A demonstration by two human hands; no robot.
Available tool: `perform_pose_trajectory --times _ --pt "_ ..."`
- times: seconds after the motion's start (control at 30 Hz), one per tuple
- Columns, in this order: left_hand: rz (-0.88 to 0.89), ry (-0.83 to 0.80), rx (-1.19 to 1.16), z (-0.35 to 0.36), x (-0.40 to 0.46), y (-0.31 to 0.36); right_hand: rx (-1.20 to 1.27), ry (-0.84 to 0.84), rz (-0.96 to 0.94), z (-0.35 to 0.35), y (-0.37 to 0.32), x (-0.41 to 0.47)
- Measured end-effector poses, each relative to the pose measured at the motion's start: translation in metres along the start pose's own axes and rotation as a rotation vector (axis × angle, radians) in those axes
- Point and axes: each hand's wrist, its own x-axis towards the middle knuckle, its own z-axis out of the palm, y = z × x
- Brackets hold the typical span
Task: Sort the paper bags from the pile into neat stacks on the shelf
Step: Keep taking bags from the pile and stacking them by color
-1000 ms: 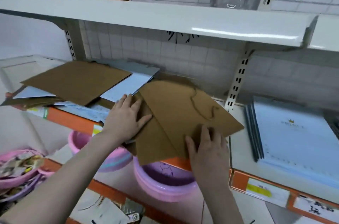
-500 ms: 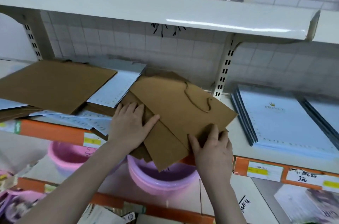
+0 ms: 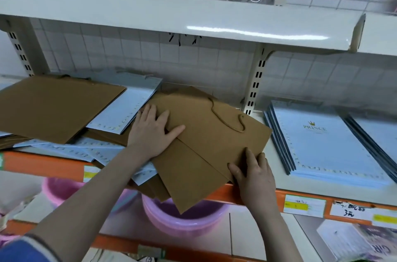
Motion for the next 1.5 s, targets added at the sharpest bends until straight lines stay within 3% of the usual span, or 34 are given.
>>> perform_pose_trajectory --times 0.17,0.3,0.67,0.9,1.23,1.5 --pt "-0.062 -0.086 0.048 0.001 0.019 0.000 0.225 -0.034 -0.022 -0.004 0.009 0.006" --pt "-0.106 -0.123 0.083 0.004 0.025 0.011 0.407 0.048 -0.044 -0.013 0.011 0.008" --pt "-0.225 0.059 0.180 0.004 0.030 0.030 0.493 0.200 -0.027 -0.026 0.017 0.025" --pt "-0.404 0.036 -0.017 0.000 0.045 0.041 0.487 0.273 0.012 -0.045 0.024 0.040" --pt "-0.355 0.148 -0.448 -0.006 0.042 0.040 0.316 0.182 -0.017 -0.060 0.048 0.055" --pt "-0.286 0.170 -0.836 -0.021 0.028 0.056 0.469 0.101 -0.095 -0.085 0.074 0.074"
